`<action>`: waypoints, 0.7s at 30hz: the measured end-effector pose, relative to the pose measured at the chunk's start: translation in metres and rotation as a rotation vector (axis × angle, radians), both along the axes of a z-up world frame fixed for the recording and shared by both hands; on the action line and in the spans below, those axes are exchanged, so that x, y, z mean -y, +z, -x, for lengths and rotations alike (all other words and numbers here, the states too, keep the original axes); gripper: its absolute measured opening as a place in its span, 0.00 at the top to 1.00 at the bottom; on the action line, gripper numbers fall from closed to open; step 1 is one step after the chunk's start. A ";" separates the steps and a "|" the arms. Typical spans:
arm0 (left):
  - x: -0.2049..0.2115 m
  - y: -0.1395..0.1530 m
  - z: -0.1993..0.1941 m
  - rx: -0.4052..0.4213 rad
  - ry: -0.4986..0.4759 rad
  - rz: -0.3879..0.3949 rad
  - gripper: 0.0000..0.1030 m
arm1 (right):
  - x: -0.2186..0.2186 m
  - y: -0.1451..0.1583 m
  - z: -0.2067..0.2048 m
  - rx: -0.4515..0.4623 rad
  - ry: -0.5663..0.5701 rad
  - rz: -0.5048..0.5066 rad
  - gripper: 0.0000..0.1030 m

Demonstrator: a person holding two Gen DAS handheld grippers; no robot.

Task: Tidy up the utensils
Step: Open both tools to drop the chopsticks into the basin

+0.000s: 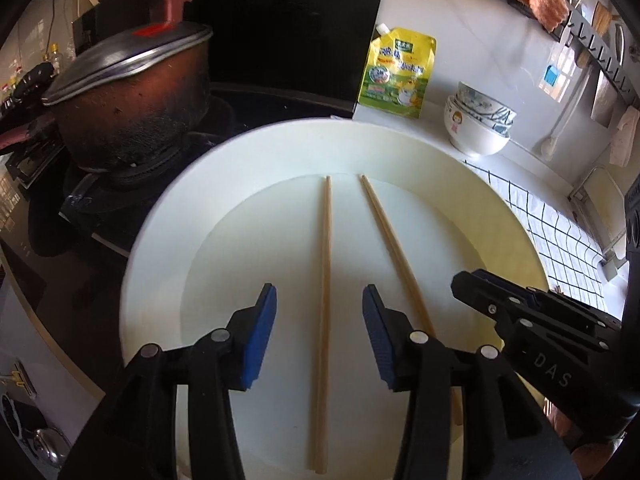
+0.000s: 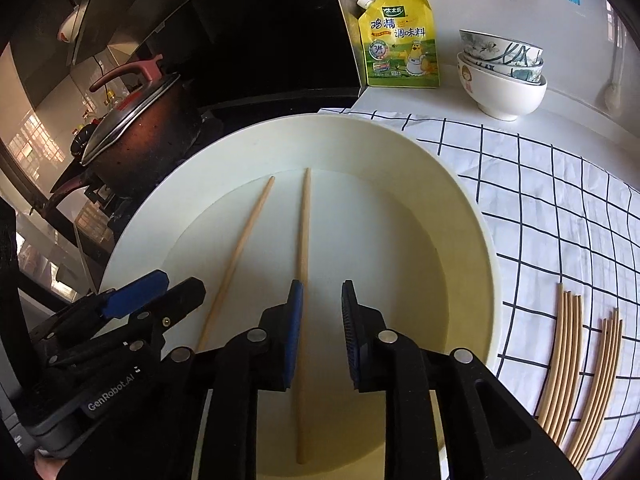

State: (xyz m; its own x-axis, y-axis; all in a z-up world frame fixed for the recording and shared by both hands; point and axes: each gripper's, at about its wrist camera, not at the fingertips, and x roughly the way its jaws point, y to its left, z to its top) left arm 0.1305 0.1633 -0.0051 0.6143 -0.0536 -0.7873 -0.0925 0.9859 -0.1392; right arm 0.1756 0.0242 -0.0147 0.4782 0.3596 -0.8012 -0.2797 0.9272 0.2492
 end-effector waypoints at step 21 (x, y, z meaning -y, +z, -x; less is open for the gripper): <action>0.007 0.013 0.037 0.036 0.002 0.037 0.50 | 0.024 0.032 0.041 0.074 -0.031 0.002 0.75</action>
State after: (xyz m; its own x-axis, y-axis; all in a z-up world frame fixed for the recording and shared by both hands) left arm 0.0934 0.1566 0.0081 0.6421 -0.0812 -0.7623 -0.0884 0.9799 -0.1789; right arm 0.1346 0.0007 0.0171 0.5469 0.3420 -0.7642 -0.2687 0.9362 0.2267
